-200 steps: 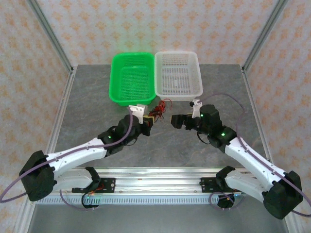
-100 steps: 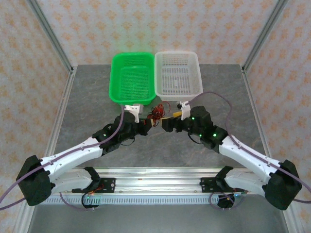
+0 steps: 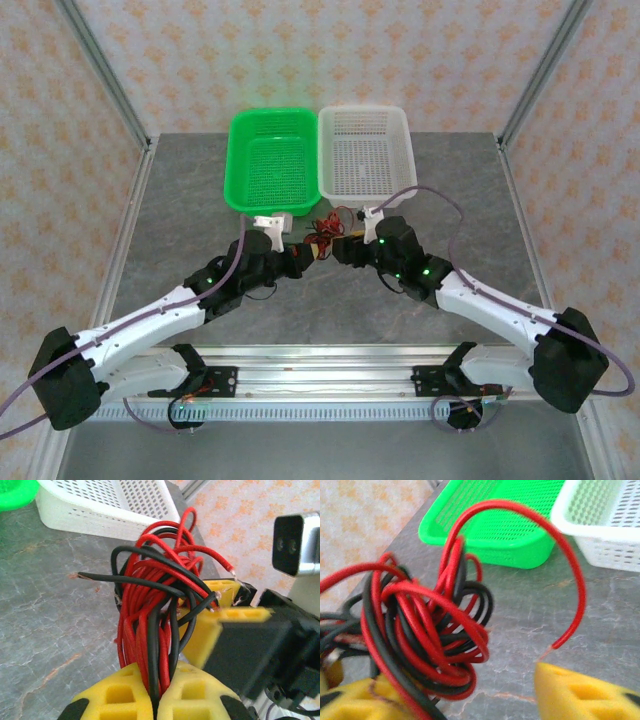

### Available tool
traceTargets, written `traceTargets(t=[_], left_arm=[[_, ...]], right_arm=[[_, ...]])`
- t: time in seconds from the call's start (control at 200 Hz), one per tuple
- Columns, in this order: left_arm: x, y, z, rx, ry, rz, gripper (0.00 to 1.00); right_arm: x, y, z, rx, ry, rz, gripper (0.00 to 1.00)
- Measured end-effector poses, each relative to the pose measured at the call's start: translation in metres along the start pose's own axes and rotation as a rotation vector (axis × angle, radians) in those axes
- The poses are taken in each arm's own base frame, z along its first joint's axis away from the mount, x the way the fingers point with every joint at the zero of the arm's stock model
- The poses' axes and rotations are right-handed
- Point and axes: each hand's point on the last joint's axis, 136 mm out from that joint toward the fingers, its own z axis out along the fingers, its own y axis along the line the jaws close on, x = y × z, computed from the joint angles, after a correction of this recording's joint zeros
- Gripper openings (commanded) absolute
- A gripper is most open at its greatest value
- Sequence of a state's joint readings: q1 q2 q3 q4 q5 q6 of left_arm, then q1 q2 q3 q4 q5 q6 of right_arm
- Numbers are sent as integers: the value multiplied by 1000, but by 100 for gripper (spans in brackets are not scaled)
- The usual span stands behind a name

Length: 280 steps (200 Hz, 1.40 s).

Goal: Untangle the cables

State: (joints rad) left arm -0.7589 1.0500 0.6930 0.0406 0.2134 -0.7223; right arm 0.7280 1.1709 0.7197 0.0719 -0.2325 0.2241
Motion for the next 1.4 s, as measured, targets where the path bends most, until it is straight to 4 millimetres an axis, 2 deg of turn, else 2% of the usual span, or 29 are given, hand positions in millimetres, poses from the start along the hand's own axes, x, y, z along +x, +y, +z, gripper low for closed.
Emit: traceTargets(t=[0.12,0.24,0.33,0.496,0.616,0.781,0.876,1.011,1.131,1.316,1.401], left_arm=[[0,-4,-3,20,4,-11,0],[-3,-8,-7,35,-7,-13,0],[-5,-10,-11,38,-12,-12,0],[-5,-5,-19,10,-20,-9,0],[-6,-3,-20,2,-24,-9,0],[-2,-1,-19,5,-15,-18,0],[4,-1,-16,29,-6,-47,0],[9,-9,-13,117,-2,-111,0],[5,-22,-12,208,-7,-171,0],[-13,-40,-17,313,-38,-237,0],[-20,-49,-21,351,-43,-250,0]], right_arm=[[-10,-9,-1,60,-51,-5,18],[-16,-15,-2,102,-82,-42,3],[-20,-17,-3,126,-89,-98,0],[-35,-14,-8,154,-83,-203,0],[-40,-11,-12,163,-66,-241,9],[-29,-11,-16,151,-11,-238,38],[-23,-2,-22,88,14,-193,48],[-21,18,-36,-71,11,-96,58],[-16,22,-50,-187,-3,-10,62],[-22,-3,-61,-265,-45,127,63],[-26,-5,-64,-309,-58,162,61]])
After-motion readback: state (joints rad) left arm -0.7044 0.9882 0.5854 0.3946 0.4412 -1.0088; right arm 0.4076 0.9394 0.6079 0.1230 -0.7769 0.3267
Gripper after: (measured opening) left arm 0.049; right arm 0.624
